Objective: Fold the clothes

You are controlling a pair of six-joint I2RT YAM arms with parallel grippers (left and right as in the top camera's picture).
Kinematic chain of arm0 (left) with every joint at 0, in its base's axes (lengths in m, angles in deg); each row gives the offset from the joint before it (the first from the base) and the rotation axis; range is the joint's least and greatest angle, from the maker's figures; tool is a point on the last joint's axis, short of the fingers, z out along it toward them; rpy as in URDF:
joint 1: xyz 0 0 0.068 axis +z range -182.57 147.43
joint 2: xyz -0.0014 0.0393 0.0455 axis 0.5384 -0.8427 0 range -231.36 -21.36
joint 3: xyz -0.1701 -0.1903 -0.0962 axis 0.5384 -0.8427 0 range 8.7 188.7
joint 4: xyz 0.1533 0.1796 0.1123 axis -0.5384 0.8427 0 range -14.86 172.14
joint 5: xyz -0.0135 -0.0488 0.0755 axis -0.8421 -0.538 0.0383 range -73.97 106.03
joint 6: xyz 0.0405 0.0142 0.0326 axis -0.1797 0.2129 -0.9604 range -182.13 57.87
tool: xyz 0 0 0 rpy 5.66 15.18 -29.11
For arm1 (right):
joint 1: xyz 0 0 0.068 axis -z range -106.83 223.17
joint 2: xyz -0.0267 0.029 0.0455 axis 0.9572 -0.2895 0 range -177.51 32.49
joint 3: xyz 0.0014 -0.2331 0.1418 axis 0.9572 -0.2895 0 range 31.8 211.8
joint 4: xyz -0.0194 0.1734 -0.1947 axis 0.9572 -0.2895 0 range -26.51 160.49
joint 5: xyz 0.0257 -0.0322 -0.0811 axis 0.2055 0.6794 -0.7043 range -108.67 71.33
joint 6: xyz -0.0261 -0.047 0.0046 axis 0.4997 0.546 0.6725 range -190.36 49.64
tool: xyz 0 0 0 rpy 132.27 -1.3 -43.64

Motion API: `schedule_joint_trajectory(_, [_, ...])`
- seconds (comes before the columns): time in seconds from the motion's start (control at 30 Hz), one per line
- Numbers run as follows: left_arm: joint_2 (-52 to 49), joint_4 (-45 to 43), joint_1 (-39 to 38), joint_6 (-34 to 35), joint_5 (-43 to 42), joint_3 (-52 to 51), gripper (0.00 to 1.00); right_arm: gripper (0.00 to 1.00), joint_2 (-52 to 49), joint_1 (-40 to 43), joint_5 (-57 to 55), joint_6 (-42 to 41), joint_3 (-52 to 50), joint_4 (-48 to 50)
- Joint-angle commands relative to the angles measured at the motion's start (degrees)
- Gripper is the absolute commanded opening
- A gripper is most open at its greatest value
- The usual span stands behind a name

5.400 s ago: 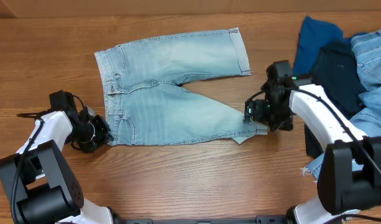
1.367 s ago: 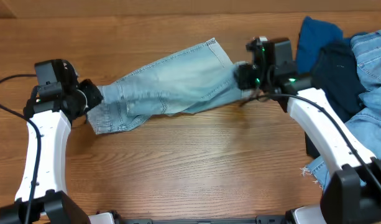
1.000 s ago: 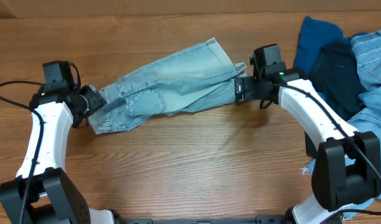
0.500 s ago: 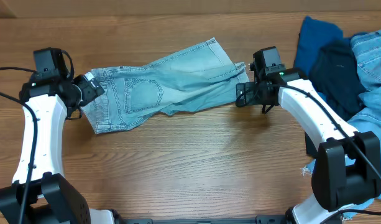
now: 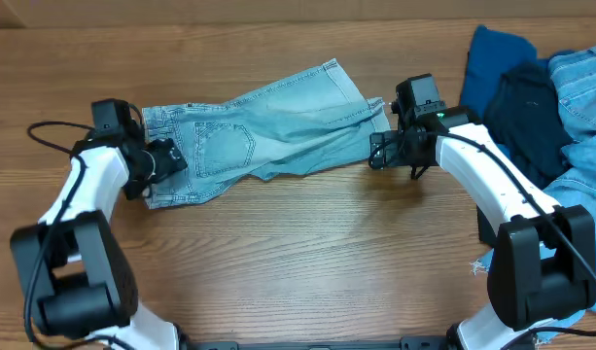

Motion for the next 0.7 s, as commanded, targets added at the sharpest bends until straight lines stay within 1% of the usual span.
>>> schedule_joint_trajectory(0.0, [-3.8,-1.9,-0.3,-5.8,-11.6,-0.5,0.85,1.0,0.6,0.1,-0.4,0.2,0.7,0.1])
schedule_joint_trajectory(0.03, [-3.7,-1.8,-0.3,-7.3,-14.8,-0.5,0.71,1.0,0.6,0.1,-0.4,0.2,0.7,0.0])
schedule_joint_trajectory(0.07, [-3.6,-1.7,-0.3,-8.5,-17.4,-0.5,0.63,1.0,0.6,0.1,-0.4,0.2,0.7,0.0])
schedule_joint_trajectory(0.13, [-3.3,0.5,-0.3,-9.4,-23.3,-0.5,0.34,1.0,0.6,0.1,-0.4,0.2,0.7,0.0])
schedule_joint_trajectory(0.17, [-3.0,1.9,-0.3,-9.4,-24.4,-0.5,0.26,1.0,0.6,0.1,-0.4,0.2,0.7,-0.1])
schedule_joint_trajectory(0.2, [-2.6,4.1,-0.2,-9.0,-24.6,-0.4,0.24,1.0,0.6,0.1,-0.4,0.2,0.7,0.0])
schedule_joint_trajectory(0.3, [-1.2,13.1,0.1,-9.0,-25.7,-0.4,0.07,1.0,0.6,0.1,-0.4,0.2,0.7,-0.1])
schedule_joint_trajectory(0.33, [-1.0,16.0,0.1,-9.0,-25.9,-0.4,0.04,1.0,0.6,0.1,-0.4,0.2,0.7,-0.2])
schedule_joint_trajectory(0.4, [-1.0,20.6,0.1,-9.5,-28.8,-0.4,0.04,1.0,0.6,0.1,-0.4,0.2,0.7,-0.8])
schedule_joint_trajectory(0.47, [-1.0,23.7,0.1,-11.9,-33.0,-0.4,0.04,1.0,0.6,0.1,-0.4,0.2,0.7,-1.5])
schedule_joint_trajectory(0.5, [-1.0,24.5,0.1,-12.9,-32.9,-0.4,0.04,1.0,0.6,0.1,-0.4,0.2,0.7,-1.5])
schedule_joint_trajectory(0.57, [-1.0,24.5,0.1,-13.0,-29.0,-0.4,0.04,1.0,0.6,0.1,-0.4,0.2,0.7,-1.5])
schedule_joint_trajectory(0.67, [-1.0,24.5,0.1,-11.7,-19.3,-0.4,0.04,1.0,0.6,0.1,-0.4,0.2,0.7,-1.4])
